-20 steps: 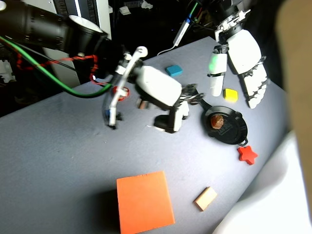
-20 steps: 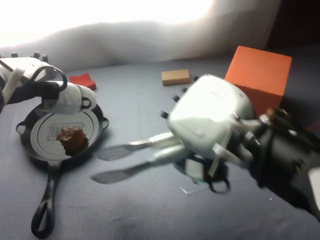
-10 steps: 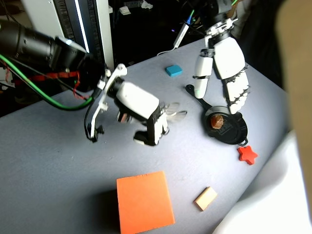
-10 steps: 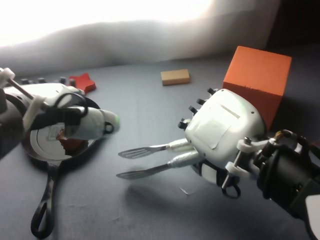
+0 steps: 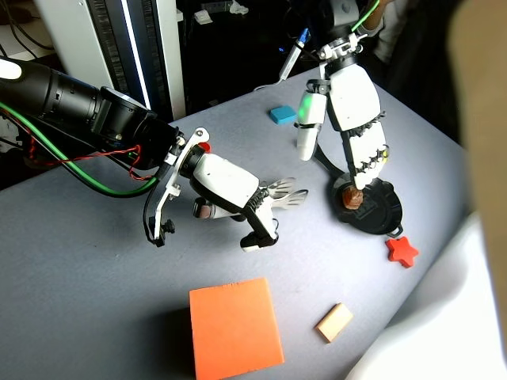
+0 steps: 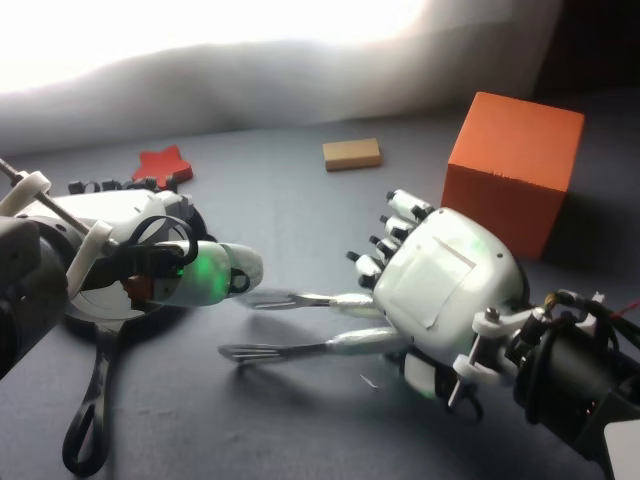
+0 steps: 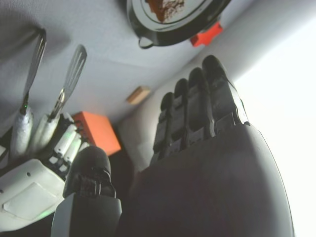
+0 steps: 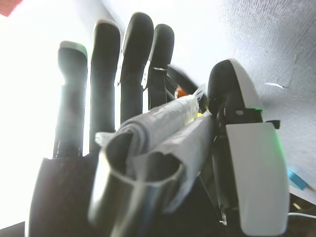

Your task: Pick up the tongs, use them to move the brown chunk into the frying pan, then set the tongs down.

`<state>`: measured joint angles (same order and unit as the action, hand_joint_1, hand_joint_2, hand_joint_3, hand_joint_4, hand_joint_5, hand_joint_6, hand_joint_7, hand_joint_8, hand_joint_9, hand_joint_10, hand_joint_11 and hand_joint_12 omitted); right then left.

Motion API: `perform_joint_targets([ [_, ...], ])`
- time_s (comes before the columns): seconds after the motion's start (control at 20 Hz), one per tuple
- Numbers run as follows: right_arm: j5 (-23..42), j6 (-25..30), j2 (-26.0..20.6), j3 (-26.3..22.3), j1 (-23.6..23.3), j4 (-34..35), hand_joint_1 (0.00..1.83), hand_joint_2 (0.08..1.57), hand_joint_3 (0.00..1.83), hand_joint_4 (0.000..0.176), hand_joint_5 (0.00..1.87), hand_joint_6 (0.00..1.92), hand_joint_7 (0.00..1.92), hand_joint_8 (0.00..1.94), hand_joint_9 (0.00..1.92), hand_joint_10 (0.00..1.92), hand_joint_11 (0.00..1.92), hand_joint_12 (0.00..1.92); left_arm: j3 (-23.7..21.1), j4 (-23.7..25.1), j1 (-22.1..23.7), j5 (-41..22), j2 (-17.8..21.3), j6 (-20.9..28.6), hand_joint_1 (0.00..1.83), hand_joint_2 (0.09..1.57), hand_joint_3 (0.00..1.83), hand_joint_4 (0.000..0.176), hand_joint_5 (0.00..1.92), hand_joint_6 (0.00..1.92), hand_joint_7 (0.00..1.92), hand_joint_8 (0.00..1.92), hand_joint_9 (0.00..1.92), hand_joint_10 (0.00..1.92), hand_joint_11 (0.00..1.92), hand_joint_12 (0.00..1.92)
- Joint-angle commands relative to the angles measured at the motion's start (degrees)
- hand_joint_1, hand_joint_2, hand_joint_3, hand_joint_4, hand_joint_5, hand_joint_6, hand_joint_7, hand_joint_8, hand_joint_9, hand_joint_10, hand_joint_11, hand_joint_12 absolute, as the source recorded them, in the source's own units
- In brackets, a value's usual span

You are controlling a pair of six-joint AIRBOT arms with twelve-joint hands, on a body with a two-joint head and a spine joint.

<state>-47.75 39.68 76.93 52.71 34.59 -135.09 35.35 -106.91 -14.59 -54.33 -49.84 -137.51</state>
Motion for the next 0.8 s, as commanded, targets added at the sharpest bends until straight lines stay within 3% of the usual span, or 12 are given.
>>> perform_joint_targets([
  [0.0, -4.87, -0.45, -0.12, -0.15, -0.18, -5.05, 0.26, 1.15, 0.00, 0.000, 0.35, 0.54, 0.60, 0.36, 0.42, 0.99, 0.10, 1.75, -0.26, 4.61, 0.04, -0.89, 0.12, 0.72, 0.00, 1.25, 0.00, 0.000, 0.09, 0.01, 0.11, 0.00, 0.09, 0.01, 0.00, 0.38],
  [0.05, -4.82, -0.48, -0.14, -0.15, -0.11, -5.05, 0.26, 1.15, 0.00, 0.000, 0.35, 0.54, 0.60, 0.36, 0.42, 0.99, 0.10, 1.75, -0.38, 5.33, -0.26, -0.89, 0.08, 1.45, 0.00, 1.25, 0.00, 0.000, 0.09, 0.01, 0.11, 0.00, 0.09, 0.01, 0.00, 0.38],
  [0.15, -4.66, -0.64, -0.20, -0.18, 0.10, -5.05, 0.16, 1.10, 0.00, 0.000, 0.26, 0.42, 0.52, 0.12, 0.28, 0.81, 0.00, 1.65, -0.80, 6.46, -0.87, -1.33, 0.07, 2.58, 0.00, 1.26, 0.00, 0.000, 0.07, 0.00, 0.10, 0.00, 0.09, 0.00, 0.00, 0.37],
  [0.3, -4.56, -1.00, -0.41, -0.68, 0.42, -5.05, 0.17, 1.07, 0.00, 0.000, 0.22, 0.34, 0.47, 0.04, 0.23, 0.72, 0.00, 1.54, -0.92, 6.47, -0.96, -1.61, 0.08, 2.58, 0.00, 1.26, 0.00, 0.000, 0.08, 0.01, 0.12, 0.01, 0.10, 0.01, 0.00, 0.37],
  [0.75, -4.46, -1.99, -4.03, -8.57, 0.76, -4.60, 0.13, 1.07, 0.00, 0.000, 0.21, 0.29, 0.46, 0.01, 0.22, 0.69, 0.00, 1.51, -0.99, 6.49, -1.14, -1.61, 0.18, 2.56, 0.00, 1.25, 0.00, 0.000, 0.09, 0.00, 0.12, 0.00, 0.10, 0.00, 0.00, 0.38],
])
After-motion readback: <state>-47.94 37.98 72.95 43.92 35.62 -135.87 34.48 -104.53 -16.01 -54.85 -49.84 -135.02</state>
